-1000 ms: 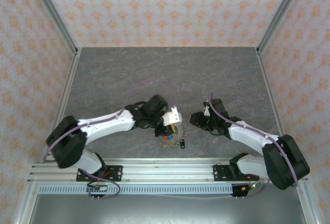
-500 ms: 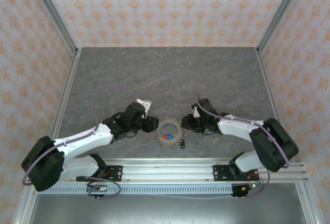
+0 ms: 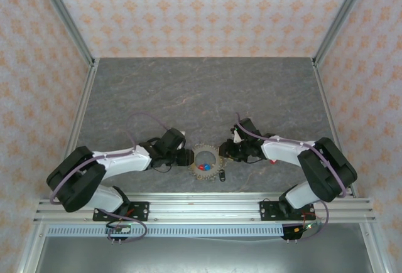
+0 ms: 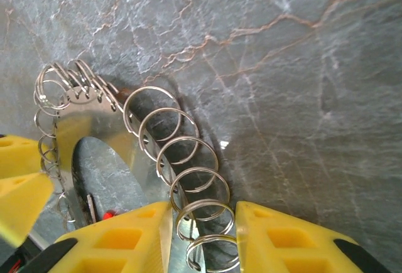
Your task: Put the keys on the keyring
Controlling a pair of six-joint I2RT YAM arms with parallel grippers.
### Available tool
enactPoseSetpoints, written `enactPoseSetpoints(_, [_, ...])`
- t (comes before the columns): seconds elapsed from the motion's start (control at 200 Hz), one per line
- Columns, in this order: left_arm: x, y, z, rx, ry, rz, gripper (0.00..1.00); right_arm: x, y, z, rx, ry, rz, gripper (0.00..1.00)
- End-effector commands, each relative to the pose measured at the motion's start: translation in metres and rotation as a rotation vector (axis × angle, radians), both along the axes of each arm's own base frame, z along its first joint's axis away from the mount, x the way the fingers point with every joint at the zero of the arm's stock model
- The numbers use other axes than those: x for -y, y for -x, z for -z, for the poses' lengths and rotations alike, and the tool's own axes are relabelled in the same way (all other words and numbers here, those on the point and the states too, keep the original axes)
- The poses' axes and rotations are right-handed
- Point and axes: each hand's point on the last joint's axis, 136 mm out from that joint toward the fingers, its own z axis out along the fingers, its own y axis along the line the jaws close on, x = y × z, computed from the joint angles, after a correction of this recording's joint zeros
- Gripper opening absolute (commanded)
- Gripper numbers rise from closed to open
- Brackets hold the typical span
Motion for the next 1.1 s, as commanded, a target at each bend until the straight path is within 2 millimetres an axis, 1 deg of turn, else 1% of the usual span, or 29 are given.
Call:
enactPoseSetpoints(0.0, [0.018, -0.008, -0.006, -0.014, 0.085, 0.006, 0.40, -0.015, 0.003, -0.009, 0.000, -0.079, -0.058, 0.32])
enactPoseSetpoints(0.085, [0.022, -0.010, -0.004, -0.022, 0.084, 0.015, 0.35, -0.017, 0.003, -0.009, 0.006, -0.090, -0.064, 0.32])
enactPoseSetpoints(0.165, [0.023, -0.011, -0.001, -0.028, 0.079, 0.020, 0.32, -0.017, 0.004, -0.007, 0.006, -0.087, -0.070, 0.32])
enactPoseSetpoints(0.315, [0.023, -0.010, 0.008, -0.053, 0.058, 0.022, 0.26, -0.011, 0.002, -0.003, 0.021, -0.046, -0.067, 0.33])
enactPoseSetpoints(0.37, [0.020, -0.009, 0.010, -0.060, 0.046, 0.013, 0.26, -0.005, 0.002, -0.001, 0.018, -0.003, -0.060, 0.33])
enactPoseSetpoints(0.5, [0.014, -0.009, 0.015, -0.061, 0.022, -0.007, 0.26, 0.002, 0.002, -0.013, 0.057, 0.024, -0.058, 0.34])
enactPoseSetpoints(0.656, [0.015, -0.012, 0.014, -0.056, 0.026, -0.019, 0.24, 0.012, 0.010, -0.003, 0.023, 0.075, -0.061, 0.33])
enactPoseSetpoints(0.701, [0.015, -0.012, 0.014, -0.057, 0.027, -0.018, 0.23, 0.010, 0.013, 0.000, 0.007, 0.066, -0.072, 0.34])
enactPoseSetpoints(0.801, [0.014, -0.011, 0.016, -0.063, 0.020, -0.017, 0.23, 0.004, 0.013, 0.006, -0.017, 0.035, -0.070, 0.33])
enactPoseSetpoints(0.871, [0.015, -0.010, 0.017, -0.069, 0.024, -0.012, 0.22, -0.003, 0.012, 0.006, -0.027, 0.006, -0.082, 0.31])
enactPoseSetpoints(0.901, [0.015, -0.010, 0.017, -0.071, 0.025, -0.013, 0.21, -0.005, 0.013, 0.007, -0.032, -0.009, -0.084, 0.29])
enactPoseSetpoints(1.001, [0.016, -0.009, 0.018, -0.072, 0.038, -0.021, 0.21, -0.016, 0.010, 0.001, -0.015, -0.086, -0.089, 0.22])
enactPoseSetpoints(1.096, [0.017, -0.008, 0.019, -0.077, 0.049, -0.026, 0.21, -0.021, 0.004, -0.004, 0.023, -0.124, -0.077, 0.20])
